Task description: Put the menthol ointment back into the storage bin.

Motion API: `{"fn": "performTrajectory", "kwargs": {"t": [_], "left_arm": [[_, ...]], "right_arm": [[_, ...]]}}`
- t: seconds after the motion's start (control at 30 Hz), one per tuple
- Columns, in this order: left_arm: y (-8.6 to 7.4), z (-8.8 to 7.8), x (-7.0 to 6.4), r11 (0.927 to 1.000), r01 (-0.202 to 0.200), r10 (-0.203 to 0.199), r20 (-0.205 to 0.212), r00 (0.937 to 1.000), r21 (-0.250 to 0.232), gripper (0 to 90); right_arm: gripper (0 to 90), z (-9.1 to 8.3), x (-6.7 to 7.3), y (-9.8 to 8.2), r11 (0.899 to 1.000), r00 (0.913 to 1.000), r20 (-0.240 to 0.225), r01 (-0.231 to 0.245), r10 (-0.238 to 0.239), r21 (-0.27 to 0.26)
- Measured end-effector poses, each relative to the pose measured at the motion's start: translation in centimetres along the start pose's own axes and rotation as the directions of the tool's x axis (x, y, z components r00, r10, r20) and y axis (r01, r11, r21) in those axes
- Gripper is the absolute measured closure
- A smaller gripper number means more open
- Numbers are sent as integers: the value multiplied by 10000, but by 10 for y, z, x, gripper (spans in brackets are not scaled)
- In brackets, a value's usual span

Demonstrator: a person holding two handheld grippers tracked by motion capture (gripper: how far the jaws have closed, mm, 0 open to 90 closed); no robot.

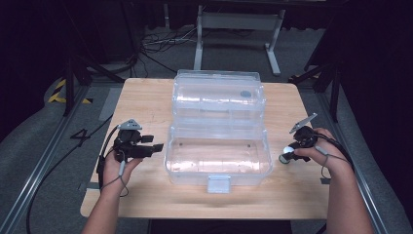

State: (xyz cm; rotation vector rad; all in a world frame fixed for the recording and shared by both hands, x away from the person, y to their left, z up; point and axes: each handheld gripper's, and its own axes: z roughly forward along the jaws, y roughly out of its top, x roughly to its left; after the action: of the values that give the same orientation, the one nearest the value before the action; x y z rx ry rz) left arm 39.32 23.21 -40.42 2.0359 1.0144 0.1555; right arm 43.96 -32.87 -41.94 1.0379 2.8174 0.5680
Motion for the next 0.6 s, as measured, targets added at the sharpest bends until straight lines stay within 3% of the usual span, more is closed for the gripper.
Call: {"fn": "performTrajectory", "kwargs": {"t": [0.13,0.6], "left_arm": [[0,0,0,10000,55,-55,16,10000,14,405],[0,1,0,10000,26,-26,7,10000,95,405]], "right_arm": [[501,1,-1,-1,9999,10000,-53,42,-41,119],[508,-9,0,3,9996,9996,-300,-6,-2,-285]]}}
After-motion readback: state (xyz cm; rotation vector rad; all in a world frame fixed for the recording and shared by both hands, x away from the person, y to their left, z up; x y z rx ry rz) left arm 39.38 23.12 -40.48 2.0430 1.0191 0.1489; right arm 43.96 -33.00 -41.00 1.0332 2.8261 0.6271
